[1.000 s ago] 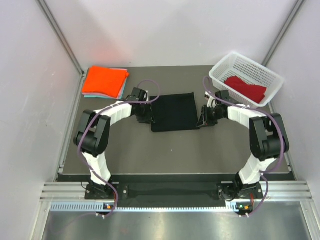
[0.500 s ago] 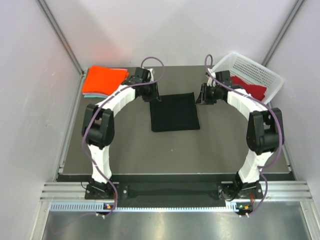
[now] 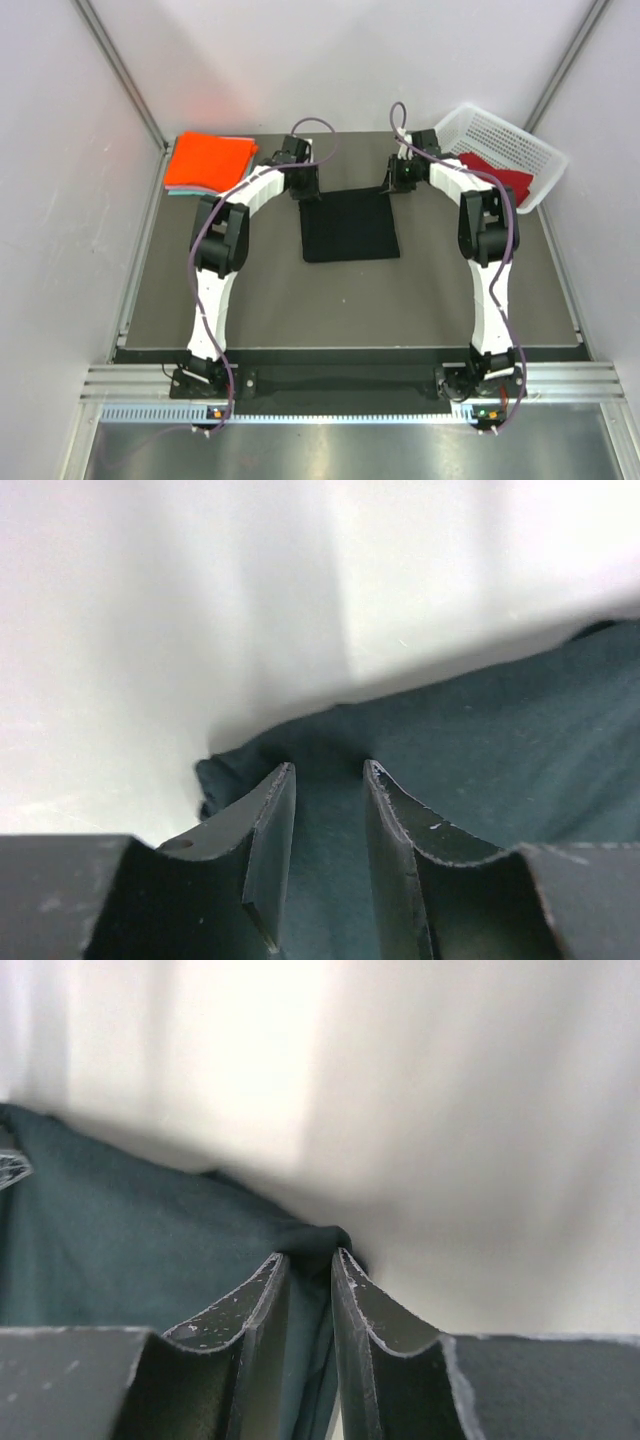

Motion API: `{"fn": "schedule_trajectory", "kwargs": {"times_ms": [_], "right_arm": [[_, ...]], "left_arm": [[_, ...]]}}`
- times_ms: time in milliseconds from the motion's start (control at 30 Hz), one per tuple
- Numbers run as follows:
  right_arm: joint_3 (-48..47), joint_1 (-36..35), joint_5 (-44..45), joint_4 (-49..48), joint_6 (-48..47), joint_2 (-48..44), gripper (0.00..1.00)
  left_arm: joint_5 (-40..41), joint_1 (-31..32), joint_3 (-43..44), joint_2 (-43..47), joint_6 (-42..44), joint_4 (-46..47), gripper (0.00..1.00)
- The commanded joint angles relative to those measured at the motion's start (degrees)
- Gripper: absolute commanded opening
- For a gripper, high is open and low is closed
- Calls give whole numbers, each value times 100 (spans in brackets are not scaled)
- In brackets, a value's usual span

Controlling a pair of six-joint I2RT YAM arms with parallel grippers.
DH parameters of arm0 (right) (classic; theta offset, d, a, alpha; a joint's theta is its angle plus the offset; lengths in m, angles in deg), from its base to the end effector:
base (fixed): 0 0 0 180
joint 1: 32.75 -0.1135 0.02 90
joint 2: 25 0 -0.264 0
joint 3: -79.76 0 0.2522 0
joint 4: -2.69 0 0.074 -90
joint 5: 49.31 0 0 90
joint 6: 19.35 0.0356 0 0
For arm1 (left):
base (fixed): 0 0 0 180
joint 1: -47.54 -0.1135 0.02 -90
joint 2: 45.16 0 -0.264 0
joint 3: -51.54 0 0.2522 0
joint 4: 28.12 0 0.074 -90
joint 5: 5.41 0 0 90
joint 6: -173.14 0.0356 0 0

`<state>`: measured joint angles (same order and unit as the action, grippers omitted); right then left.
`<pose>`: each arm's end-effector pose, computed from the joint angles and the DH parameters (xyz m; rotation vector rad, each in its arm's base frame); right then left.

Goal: Fold and stack the t-shirts
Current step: Fold the tshirt, then neatly place the folded tshirt to the corner

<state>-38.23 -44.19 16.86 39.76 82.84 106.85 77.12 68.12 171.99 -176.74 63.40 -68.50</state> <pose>0.4952 0.1149 0.1670 -0.1689 2.4731 0.6901 0.4765 -0.1838 0.1767 0.0758 2.5159 -0.4570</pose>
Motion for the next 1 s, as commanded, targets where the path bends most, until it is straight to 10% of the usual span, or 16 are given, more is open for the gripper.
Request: {"fn": "schedule_trajectory", "kwargs": {"times_ms": [0,433,967], "right_arm": [[-580,37,124,-248,21,208,24],[-441,54,468,86,56,-702,40],[2907,-33,-253,-476,38,-3148,57]], "left_arm": [[429,-203,281,-226,226,226,39],[-483,-563,678,528,226,-265,55],[-2523,-722,-3313,2007,-214,1386,70]]}}
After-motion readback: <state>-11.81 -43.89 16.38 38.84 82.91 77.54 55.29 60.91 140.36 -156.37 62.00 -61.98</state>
